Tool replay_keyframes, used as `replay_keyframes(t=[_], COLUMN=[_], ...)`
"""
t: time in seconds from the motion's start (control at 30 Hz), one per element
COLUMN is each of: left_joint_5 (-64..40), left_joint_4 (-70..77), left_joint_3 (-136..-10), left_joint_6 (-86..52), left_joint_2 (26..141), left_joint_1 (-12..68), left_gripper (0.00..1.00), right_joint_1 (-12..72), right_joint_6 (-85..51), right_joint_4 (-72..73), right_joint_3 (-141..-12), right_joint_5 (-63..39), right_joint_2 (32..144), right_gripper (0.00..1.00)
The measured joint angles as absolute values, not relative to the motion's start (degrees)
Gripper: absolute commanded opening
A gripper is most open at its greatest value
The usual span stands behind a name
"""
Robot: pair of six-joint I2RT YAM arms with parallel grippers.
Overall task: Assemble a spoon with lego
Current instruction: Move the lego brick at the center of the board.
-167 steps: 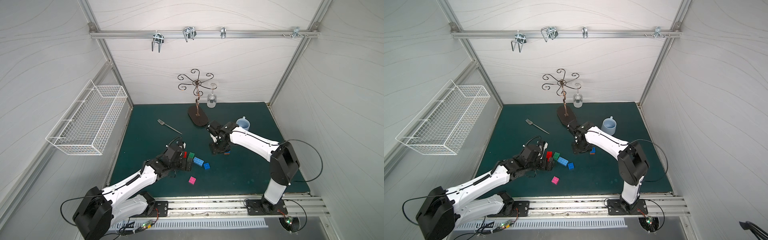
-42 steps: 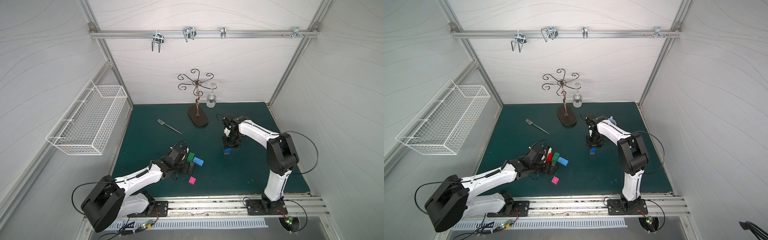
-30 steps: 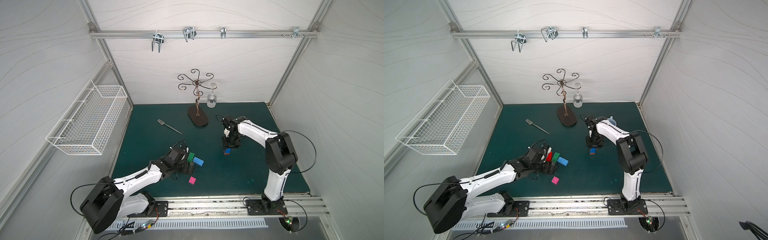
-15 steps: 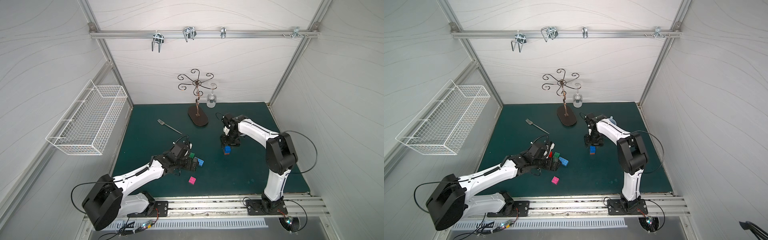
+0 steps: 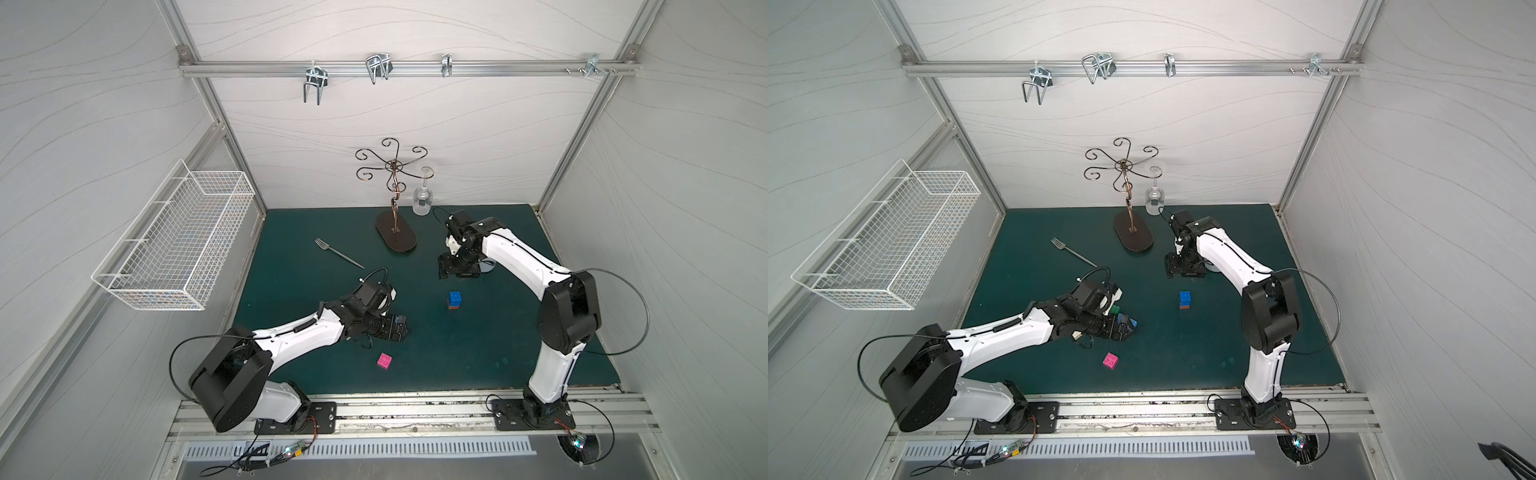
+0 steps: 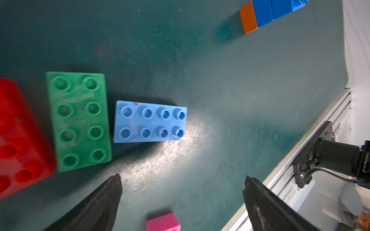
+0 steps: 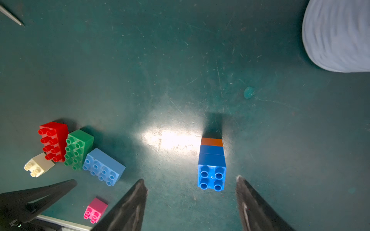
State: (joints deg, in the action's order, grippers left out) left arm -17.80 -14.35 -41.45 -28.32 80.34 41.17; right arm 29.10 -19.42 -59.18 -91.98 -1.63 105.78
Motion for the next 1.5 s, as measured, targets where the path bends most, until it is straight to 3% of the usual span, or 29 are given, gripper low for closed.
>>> replay_keyframes(t=[0.6, 0.73, 1.03, 1.2, 1.5], left_joint_5=[-28.1, -28.0, -22.9, -22.0, -21.8], left_joint_4=[-13.0, -13.1, -19.7, -22.0, -23.6], left_joint_3=[-56.9, -55.8, -50.3, -45.7, -40.8], left_joint_6=[-28.9, -29.3, -29.3, -29.1, -29.4], left_joint_2=[98.4, 94.7, 72.4, 70.4, 68.5], left_joint_1=[40.4, 37.8, 17.6, 15.2, 15.0], left_gripper=[1.0, 1.0, 1.0, 1.0, 1.0], right_joint_1=[27.3, 27.8, 40.2, 45.7, 46.8], right_joint_6=[-19.6, -20.0, -25.7, -28.1, -28.7], right_joint_4=[-58.8, -59.0, -59.5, -59.0, -59.0], right_joint_3=[-87.2, -87.2, -91.4, -97.3, -101.4], right_joint_5=[-2.3, -1.9, 0.1, 0.0, 0.6], right_joint_2=[101.9, 101.3, 102.4, 110.0, 122.5], right_gripper=[0.73, 0.73, 0.76, 0.78, 0.81])
